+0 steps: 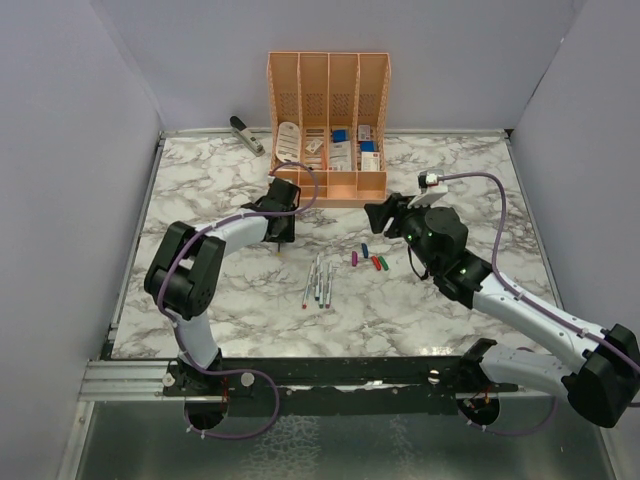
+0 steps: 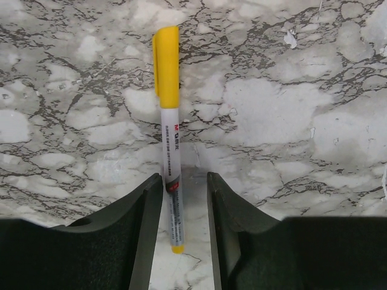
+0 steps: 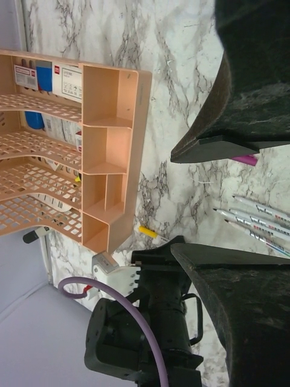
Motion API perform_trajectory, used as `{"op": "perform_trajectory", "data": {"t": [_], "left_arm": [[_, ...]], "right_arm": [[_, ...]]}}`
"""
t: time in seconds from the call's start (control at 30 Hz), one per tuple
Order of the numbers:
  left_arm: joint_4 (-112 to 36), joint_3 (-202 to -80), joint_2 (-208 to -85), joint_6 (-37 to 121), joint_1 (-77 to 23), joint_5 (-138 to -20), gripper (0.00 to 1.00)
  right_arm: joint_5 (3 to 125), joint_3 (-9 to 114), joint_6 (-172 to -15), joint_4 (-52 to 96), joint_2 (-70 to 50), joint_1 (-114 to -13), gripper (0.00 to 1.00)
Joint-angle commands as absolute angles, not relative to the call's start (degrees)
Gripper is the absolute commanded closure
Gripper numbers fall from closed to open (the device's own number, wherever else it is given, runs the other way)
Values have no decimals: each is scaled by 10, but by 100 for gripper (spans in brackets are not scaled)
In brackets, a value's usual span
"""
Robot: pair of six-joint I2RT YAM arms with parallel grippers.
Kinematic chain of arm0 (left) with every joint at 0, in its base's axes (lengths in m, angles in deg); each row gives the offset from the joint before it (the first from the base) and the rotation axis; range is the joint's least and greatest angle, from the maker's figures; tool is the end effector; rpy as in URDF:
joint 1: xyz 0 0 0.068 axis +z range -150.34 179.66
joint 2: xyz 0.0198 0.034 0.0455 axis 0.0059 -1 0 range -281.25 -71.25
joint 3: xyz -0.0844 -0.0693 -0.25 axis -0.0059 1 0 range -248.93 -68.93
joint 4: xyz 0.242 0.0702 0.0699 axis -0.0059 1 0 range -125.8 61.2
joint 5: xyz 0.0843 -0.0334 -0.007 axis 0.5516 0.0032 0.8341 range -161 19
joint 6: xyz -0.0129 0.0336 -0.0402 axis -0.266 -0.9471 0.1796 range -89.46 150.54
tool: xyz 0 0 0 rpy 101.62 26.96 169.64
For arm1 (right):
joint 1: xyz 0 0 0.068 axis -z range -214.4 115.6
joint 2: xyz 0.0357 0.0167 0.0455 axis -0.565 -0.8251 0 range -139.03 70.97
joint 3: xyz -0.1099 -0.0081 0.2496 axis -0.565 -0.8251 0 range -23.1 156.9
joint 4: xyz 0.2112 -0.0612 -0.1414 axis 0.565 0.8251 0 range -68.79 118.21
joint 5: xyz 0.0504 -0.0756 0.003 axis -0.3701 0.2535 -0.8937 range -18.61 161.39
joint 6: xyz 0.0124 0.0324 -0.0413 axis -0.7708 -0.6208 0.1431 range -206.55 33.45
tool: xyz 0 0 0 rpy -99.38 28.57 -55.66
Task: Insert the pens into the pen caps
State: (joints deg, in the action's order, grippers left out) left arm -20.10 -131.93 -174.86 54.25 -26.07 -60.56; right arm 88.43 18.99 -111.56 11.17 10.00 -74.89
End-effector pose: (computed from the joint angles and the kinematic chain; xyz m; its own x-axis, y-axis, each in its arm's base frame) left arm 0.3340 -0.1538 0.1655 -0.8216 -0.0430 -0.5685 0.0066 0.9964 -0.0849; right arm 0.1967 0.1544 0.3053 -0.2751 0.2967 -0.9145 -0.3137 0.8714 0.3771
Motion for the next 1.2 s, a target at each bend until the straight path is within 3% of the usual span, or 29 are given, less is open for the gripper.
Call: {"op": "perform_trajectory", "data": {"t": [0.0, 0.03, 0.1, 0.13, 0.33, 0.5, 0.77, 1.17], "left_arm": [[-185, -1327, -1709, 545, -259, -580, 61], [-183, -1328, -1704, 545, -260, -578, 60], [-182, -1329, -1694, 546, -259, -577, 60], [-181, -1329, -1689, 547, -259, -575, 60], [-170, -1322, -1632, 549, -260, -559, 60], [-164, -1298, -1582, 537, -267, -585, 63], [-122, -1239, -1499, 562, -328, -608, 66], [-29, -1275, -1560, 615, -437, -588, 66]], "right_arm": [[883, 189, -1103, 106, 98, -748, 44], [886, 187, -1103, 104, 99, -748, 42], [894, 184, -1107, 102, 100, -748, 17], [902, 183, -1108, 102, 102, -748, 10], [920, 174, -1115, 91, 109, -747, 2], [941, 172, -1132, 103, 103, -741, 1], [960, 195, -1171, 190, 75, -689, 10], [947, 204, -1168, 255, 35, -661, 21]]}}
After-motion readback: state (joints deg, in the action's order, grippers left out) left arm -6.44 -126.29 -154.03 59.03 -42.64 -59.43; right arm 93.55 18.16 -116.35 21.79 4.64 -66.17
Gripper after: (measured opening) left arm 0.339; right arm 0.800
